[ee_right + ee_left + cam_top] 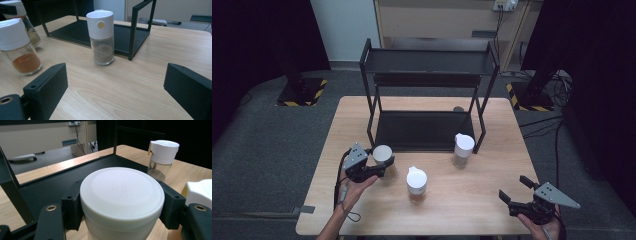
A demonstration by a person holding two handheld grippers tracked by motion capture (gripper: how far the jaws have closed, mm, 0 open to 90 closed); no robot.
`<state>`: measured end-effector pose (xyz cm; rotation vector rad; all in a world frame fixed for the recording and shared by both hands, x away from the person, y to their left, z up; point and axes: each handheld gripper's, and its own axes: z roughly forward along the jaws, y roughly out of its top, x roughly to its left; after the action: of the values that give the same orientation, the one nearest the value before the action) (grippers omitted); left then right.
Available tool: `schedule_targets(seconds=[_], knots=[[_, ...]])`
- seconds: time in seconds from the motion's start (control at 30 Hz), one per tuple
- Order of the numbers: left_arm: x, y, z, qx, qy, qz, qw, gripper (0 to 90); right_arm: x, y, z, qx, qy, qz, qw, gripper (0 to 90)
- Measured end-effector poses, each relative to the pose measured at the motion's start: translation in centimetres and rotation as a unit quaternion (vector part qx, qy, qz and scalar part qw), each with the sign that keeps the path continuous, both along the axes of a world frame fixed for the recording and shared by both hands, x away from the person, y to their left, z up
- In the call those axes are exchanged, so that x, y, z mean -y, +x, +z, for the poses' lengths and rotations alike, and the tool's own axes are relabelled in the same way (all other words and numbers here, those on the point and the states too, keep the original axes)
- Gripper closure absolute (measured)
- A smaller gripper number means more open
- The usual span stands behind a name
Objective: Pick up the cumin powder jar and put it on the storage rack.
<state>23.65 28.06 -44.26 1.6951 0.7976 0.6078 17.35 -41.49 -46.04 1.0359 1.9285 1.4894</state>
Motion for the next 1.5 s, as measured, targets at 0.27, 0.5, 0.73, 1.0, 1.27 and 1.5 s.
schedule_targets(seconds=[0.27,0.5,0.73,1.0,1.27,1.5], knots=[[0.6,0.8,1.5,0.005,0.008,-0.001,1.0,32.4,0.0,0.0,0.0,-0.001,0.001,0.0,1.0,5.5],[1.3,1.6,2.6,0.009,0.011,0.004,0.9999,32.4,0.1,0.0,0.0,-0.001,0.002,0.0,1.0,5.5],[1.8,2.8,3.5,0.011,0.008,0.017,0.9998,32.4,0.1,0.0,0.0,-0.002,0.003,0.001,1.0,5.5],[2.4,4.5,4.2,0.014,0.007,0.038,0.9992,32.3,0.2,0.0,0.0,-0.003,0.005,0.001,1.0,5.5],[3.6,6.3,4.8,0.017,0.018,0.057,0.9981,32.2,0.2,0.1,-0.1,-0.004,0.006,0.002,1.0,5.5],[4.4,7.8,4.8,0.017,0.02,0.068,0.9973,32.3,0.3,0.1,-0.1,-0.004,0.008,0.002,1.0,5.5]])
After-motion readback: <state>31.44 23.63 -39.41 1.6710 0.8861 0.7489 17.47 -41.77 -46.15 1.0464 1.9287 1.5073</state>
